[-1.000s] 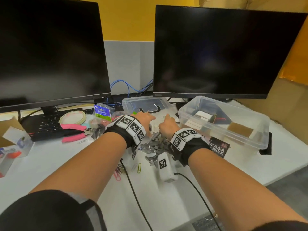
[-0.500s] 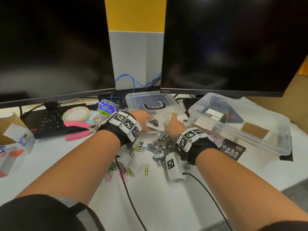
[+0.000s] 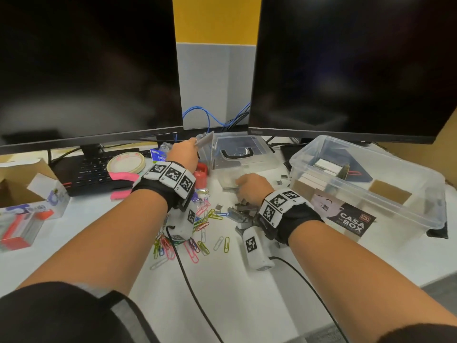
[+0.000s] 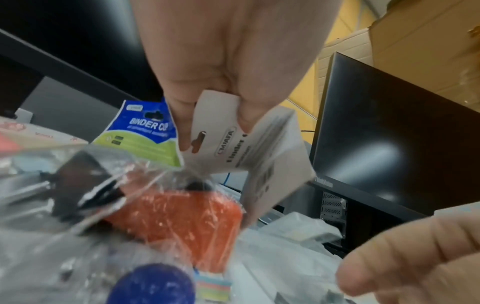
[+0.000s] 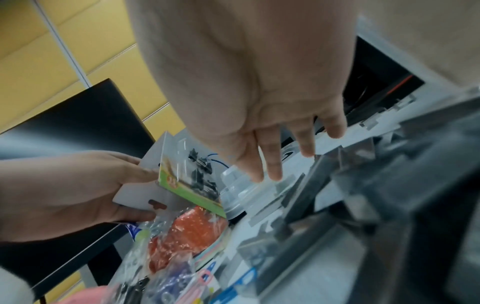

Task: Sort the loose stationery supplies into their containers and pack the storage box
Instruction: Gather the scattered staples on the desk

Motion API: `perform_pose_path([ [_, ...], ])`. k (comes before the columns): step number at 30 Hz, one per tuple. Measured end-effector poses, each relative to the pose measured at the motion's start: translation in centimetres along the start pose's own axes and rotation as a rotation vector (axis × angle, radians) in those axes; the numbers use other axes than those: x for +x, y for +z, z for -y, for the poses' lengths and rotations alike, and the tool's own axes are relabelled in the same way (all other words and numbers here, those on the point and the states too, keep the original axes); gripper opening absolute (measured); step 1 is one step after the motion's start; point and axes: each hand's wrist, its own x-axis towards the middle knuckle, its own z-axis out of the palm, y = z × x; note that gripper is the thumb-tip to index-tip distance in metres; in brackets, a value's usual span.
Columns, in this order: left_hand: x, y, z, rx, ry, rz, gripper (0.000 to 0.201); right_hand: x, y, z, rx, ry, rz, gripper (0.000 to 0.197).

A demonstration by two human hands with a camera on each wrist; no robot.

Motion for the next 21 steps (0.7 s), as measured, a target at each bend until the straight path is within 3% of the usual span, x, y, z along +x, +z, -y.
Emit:
perform_pose_path([
  [4, -0.1, 0.4, -0.3, -0.047, -0.089, -0.047, 0.042, 0.8, -1.3, -1.0, -0.108, 0.117, -0.192, 0.033],
  [9, 0.6, 0.6, -0.6, -0.008, -0.072, -0.03, 0.045, 0.9, -3.0, -1.0, -0.354, 0.218, -0.027, 0.036],
  [11, 0.8, 0.7, -0.7, 0.006, -0.065, -0.022, 0.045, 1.7, -3.3, -0.9, -0.548, 0.162, 0.059, 0.035],
  [14, 1.0, 1.1, -0.7, 0.029, -0.059, 0.009, 0.048, 3.4, -3.5, -1.6, -0.636, 0.101, 0.091, 0.028],
  [21, 1.7, 2.3, -0.1, 0.026, -0.038, 0.022, 0.048, 4.4, -2.6, -2.7, -0.422, 0.094, 0.118, 0.044],
])
